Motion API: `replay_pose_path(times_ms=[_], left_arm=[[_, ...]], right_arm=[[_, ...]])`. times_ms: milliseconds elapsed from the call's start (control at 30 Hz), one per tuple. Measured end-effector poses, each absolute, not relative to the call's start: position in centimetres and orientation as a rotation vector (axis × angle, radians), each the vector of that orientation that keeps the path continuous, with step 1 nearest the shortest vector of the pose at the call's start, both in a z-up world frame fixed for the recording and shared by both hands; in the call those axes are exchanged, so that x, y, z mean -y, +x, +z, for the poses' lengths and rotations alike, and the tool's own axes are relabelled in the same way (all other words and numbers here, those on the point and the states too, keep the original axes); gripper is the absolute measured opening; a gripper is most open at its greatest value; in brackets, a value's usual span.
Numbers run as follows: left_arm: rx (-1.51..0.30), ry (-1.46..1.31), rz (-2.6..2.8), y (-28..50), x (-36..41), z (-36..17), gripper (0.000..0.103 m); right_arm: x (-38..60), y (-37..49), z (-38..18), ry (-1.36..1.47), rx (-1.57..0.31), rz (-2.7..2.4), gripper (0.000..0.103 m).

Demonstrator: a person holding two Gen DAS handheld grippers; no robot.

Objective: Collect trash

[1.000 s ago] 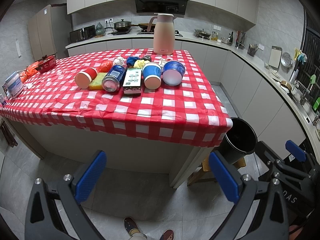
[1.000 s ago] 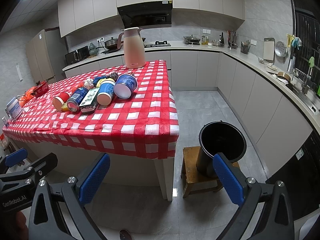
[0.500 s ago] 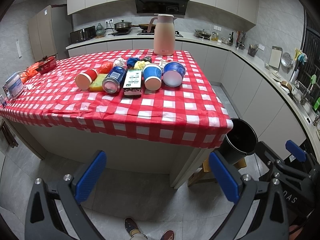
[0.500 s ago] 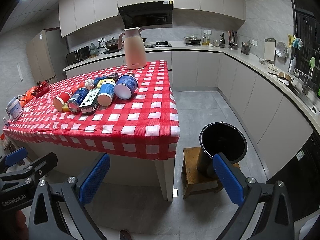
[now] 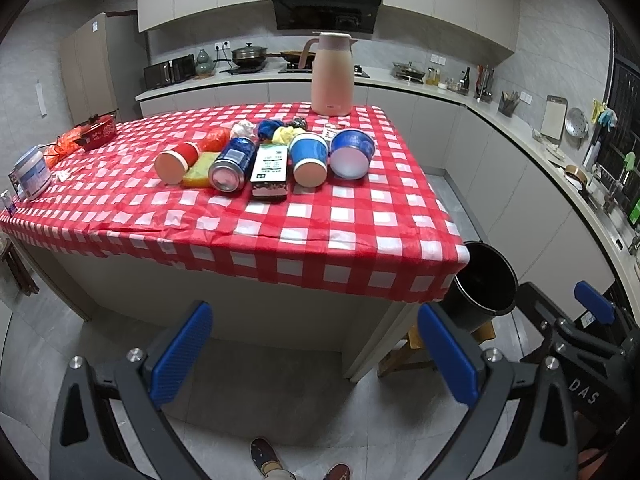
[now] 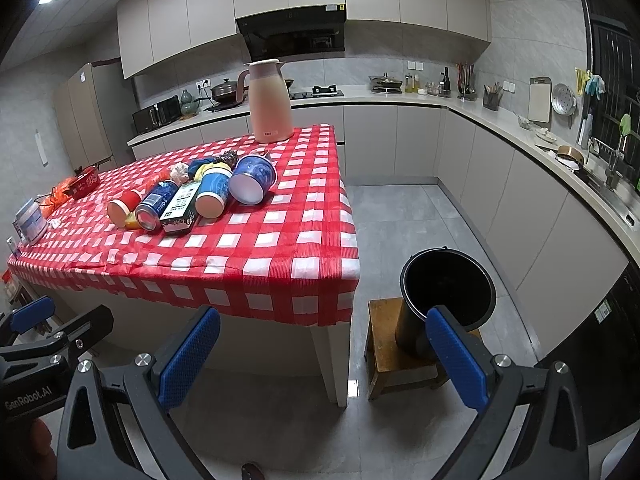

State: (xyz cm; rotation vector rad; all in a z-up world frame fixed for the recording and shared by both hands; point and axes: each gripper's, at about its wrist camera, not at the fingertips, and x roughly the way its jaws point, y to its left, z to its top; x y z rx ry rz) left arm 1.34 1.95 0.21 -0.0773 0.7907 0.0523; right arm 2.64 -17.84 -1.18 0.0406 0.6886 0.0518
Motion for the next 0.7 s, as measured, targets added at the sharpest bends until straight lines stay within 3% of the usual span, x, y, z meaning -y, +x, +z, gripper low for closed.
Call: replay_pose_path(times_ms=[700], left_arm=[[-0.748, -0.093, 0.129, 1.6, -2.4, 0.6, 0.103]], right_arm=[[18.8, 3.7, -0.7, 0.074, -0.633, 0.123, 0.103]])
